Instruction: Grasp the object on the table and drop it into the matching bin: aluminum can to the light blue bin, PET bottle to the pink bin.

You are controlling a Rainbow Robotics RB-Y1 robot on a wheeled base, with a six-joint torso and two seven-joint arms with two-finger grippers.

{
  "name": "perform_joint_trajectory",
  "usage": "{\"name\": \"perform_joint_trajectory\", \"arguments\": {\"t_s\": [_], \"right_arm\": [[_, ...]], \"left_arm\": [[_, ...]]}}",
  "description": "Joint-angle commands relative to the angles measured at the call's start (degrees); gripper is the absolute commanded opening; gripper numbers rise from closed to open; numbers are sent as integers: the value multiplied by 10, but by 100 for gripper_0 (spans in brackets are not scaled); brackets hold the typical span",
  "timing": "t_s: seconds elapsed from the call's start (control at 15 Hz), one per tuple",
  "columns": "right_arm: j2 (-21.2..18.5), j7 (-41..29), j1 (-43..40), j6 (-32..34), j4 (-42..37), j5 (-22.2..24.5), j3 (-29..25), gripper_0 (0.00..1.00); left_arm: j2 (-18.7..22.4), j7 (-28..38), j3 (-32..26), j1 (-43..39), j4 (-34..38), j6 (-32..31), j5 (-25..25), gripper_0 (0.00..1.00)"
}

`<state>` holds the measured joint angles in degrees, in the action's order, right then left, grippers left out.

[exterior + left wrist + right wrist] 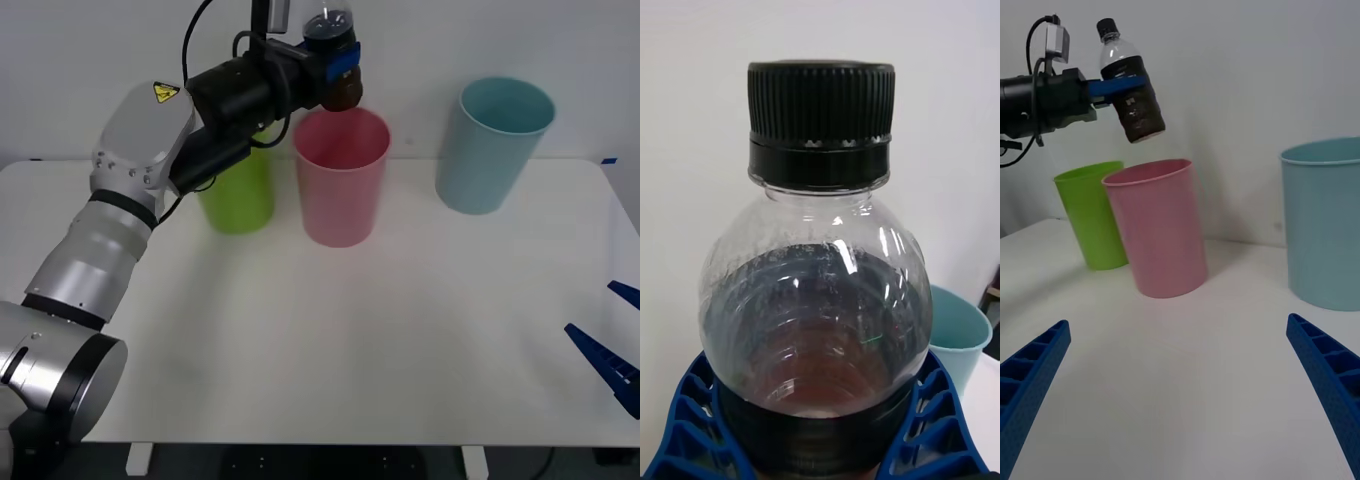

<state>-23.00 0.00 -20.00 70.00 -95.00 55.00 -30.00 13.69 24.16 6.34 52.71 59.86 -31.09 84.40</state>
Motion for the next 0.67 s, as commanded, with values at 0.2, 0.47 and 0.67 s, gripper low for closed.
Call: {"name": "perform_joint_trajectory", "arguments": {"t_s": [0.2, 0.47, 0.67], "right_arm": [[0, 0, 0, 0, 0, 0, 0, 100], [0, 0, 0, 0, 0, 0, 0, 100], [0, 0, 0, 0, 0, 0, 0, 100]], "left_arm": [[-10, 1, 0, -1, 0, 8, 9, 5], [-10, -4, 0, -1, 0, 7, 7, 100], [-9, -7, -1, -2, 0, 4, 0, 100]]}}
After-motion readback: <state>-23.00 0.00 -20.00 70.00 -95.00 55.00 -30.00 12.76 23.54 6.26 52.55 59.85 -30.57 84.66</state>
